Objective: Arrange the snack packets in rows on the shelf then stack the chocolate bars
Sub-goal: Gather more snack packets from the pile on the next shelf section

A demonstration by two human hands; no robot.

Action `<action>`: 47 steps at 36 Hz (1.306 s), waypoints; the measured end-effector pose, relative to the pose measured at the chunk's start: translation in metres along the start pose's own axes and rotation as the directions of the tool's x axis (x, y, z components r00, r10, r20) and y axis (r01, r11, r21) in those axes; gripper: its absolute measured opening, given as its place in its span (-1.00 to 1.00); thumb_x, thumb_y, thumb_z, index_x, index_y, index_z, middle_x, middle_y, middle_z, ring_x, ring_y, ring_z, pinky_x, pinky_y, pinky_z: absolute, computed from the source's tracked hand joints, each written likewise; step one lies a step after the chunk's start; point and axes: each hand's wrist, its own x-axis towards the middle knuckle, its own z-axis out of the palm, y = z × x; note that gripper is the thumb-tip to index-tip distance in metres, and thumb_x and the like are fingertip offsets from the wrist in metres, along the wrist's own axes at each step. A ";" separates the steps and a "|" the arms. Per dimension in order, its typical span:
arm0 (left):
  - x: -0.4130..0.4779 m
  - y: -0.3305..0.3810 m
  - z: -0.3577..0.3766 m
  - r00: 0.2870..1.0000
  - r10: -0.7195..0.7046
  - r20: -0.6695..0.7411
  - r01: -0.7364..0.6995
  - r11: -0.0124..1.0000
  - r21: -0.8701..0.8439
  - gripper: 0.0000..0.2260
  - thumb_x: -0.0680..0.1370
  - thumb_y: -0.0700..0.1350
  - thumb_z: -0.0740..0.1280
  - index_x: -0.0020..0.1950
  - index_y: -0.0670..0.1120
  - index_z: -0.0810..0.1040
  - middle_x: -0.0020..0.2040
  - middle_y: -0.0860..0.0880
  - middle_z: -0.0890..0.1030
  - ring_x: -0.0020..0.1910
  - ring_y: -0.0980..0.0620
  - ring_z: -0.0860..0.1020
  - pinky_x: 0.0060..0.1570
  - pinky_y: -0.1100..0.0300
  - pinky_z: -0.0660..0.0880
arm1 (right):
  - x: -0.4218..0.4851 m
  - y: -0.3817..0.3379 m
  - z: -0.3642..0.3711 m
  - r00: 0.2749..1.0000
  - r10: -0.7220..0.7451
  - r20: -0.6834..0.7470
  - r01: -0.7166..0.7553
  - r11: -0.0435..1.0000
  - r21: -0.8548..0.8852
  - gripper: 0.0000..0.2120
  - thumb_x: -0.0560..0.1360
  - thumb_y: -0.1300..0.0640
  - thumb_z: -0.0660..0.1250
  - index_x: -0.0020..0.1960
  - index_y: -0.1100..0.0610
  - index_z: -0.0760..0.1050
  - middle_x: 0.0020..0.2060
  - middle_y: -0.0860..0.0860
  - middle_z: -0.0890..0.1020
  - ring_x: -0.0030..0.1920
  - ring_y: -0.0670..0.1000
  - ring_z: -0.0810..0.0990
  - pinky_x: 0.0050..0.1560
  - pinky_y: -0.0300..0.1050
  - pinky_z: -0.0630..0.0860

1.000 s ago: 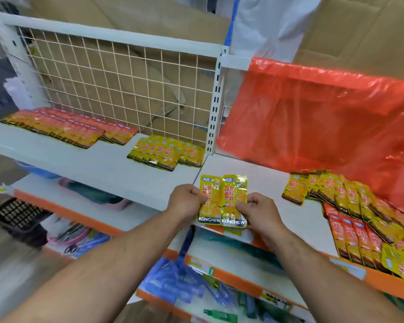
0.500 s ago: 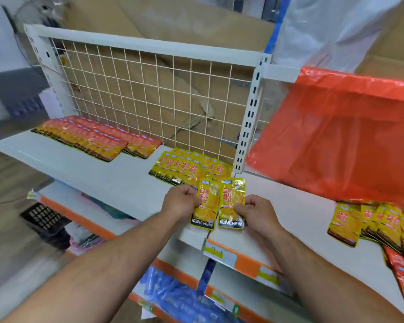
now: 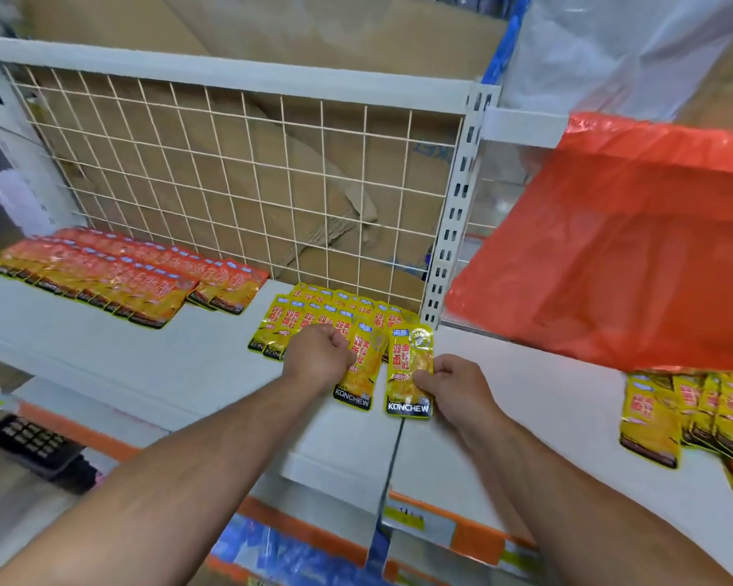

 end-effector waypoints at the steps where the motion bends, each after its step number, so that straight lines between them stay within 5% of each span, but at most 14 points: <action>1: 0.004 0.000 0.000 1.000 0.014 0.007 -0.014 1.000 0.024 -0.88 0.39 -0.16 0.52 -0.27 -0.11 0.61 -0.24 0.02 0.68 -0.18 0.02 0.64 -0.13 0.16 0.57 | 0.001 -0.001 0.002 1.000 0.005 -0.008 -0.005 1.000 0.004 -0.85 0.47 0.24 0.46 -0.23 0.10 0.55 -0.40 -0.05 0.61 -0.48 -0.17 0.52 -0.44 -0.27 0.35; 17: 0.044 0.002 0.002 0.980 0.152 0.124 -0.189 0.902 0.389 -0.94 0.48 -0.11 0.32 -0.13 -0.07 0.47 -0.09 -0.09 0.59 -0.05 -0.16 0.56 -0.20 0.16 0.43 | 0.005 0.002 0.020 0.987 0.091 -0.135 -0.094 0.995 -0.018 -0.75 0.46 0.26 0.47 -0.31 0.08 0.48 -0.46 -0.04 0.57 -0.51 -0.10 0.46 -0.41 -0.24 0.33; 23: 0.050 -0.002 -0.001 0.966 0.203 0.159 -0.251 0.877 0.409 -0.82 0.50 -0.03 0.32 -0.23 -0.03 0.39 -0.13 -0.07 0.60 -0.13 -0.14 0.54 -0.23 0.15 0.43 | 0.007 0.006 0.022 0.984 0.118 -0.133 -0.122 0.992 -0.027 -0.80 0.42 0.21 0.49 -0.28 0.13 0.48 -0.42 0.01 0.51 -0.41 0.01 0.44 -0.29 -0.16 0.35; 32: 0.052 -0.005 -0.004 0.941 0.281 0.189 -0.338 0.812 0.475 -0.73 0.57 0.13 0.29 0.00 -0.08 0.55 -0.06 -0.07 0.63 -0.01 -0.12 0.59 -0.19 0.15 0.43 | 0.010 0.004 0.023 0.984 0.123 -0.129 -0.130 0.990 -0.047 -0.73 0.47 0.27 0.48 -0.31 0.12 0.45 -0.40 0.02 0.55 -0.42 -0.03 0.46 -0.36 -0.21 0.36; 39: 0.045 -0.003 -0.009 0.933 0.323 0.161 -0.361 0.827 0.430 -0.78 0.57 0.09 0.23 -0.12 -0.04 0.46 -0.09 -0.05 0.63 -0.04 -0.14 0.59 -0.17 0.10 0.47 | 0.018 -0.009 0.034 0.987 0.133 -0.095 -0.136 0.991 -0.019 -0.80 0.41 0.26 0.52 -0.20 0.17 0.48 -0.31 0.11 0.53 -0.30 0.03 0.48 -0.21 -0.14 0.38; 43: 0.041 -0.003 -0.014 0.928 0.343 0.145 -0.372 0.829 0.419 -0.77 0.57 0.06 0.22 -0.19 -0.05 0.40 -0.16 -0.05 0.61 -0.13 -0.13 0.55 -0.20 0.10 0.47 | 0.027 -0.015 0.048 0.982 0.143 -0.119 -0.155 0.983 -0.097 -0.58 0.43 0.26 0.49 -0.40 0.05 0.30 -0.43 0.02 0.45 -0.39 0.02 0.38 -0.31 -0.16 0.30; 47: 0.041 -0.005 -0.019 0.928 0.345 0.142 -0.372 0.825 0.426 -0.77 0.56 0.03 0.21 -0.24 -0.04 0.35 -0.23 -0.05 0.56 -0.19 -0.11 0.49 -0.23 0.10 0.43 | 0.030 -0.023 0.056 0.966 0.126 -0.227 -0.188 0.942 -0.278 -0.67 0.46 0.13 0.44 -0.36 0.07 0.34 -0.39 -0.01 0.50 -0.32 0.04 0.46 -0.31 -0.13 0.34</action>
